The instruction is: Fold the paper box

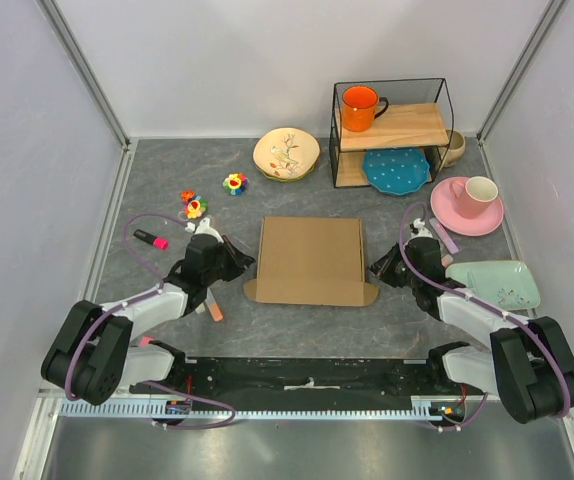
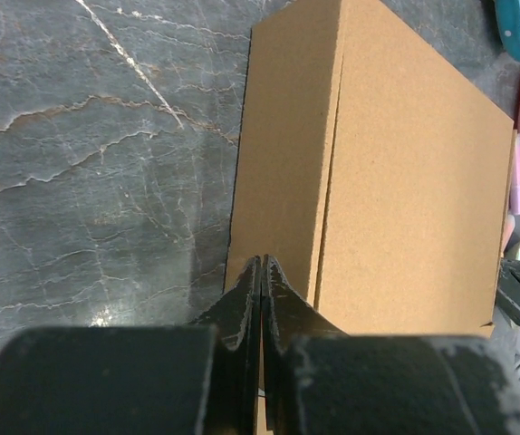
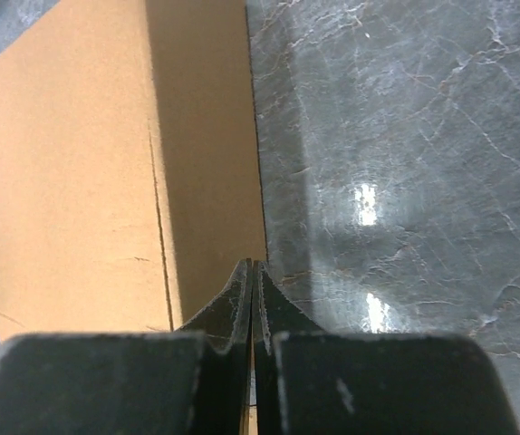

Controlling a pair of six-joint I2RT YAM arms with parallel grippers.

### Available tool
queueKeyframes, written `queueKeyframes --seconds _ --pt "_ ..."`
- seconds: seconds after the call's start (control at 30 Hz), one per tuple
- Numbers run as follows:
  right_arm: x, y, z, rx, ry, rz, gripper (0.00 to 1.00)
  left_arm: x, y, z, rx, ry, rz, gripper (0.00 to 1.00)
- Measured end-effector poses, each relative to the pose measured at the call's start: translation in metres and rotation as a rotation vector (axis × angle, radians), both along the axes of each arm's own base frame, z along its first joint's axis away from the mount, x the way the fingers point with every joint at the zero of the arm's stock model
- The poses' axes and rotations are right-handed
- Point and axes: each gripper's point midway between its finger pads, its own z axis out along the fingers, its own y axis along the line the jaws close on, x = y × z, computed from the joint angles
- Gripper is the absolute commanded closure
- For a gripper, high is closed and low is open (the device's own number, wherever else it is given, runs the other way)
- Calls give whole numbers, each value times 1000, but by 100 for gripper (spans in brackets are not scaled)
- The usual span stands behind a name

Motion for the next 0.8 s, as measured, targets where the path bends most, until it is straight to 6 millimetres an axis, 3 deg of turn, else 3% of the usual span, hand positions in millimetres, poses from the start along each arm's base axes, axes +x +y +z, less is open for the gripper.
queueKeyframes --seconds 0.23,0.47,0.8 --pt "2 5 5 19 -19 15 100 -7 -4 -4 -31 4 -22 98" --pt "2 7 4 24 -22 18 100 -27 1 -21 -35 45 -29 98" --pt "-2 14 4 29 -22 41 100 -26 -1 -15 -58 20 -35 98"
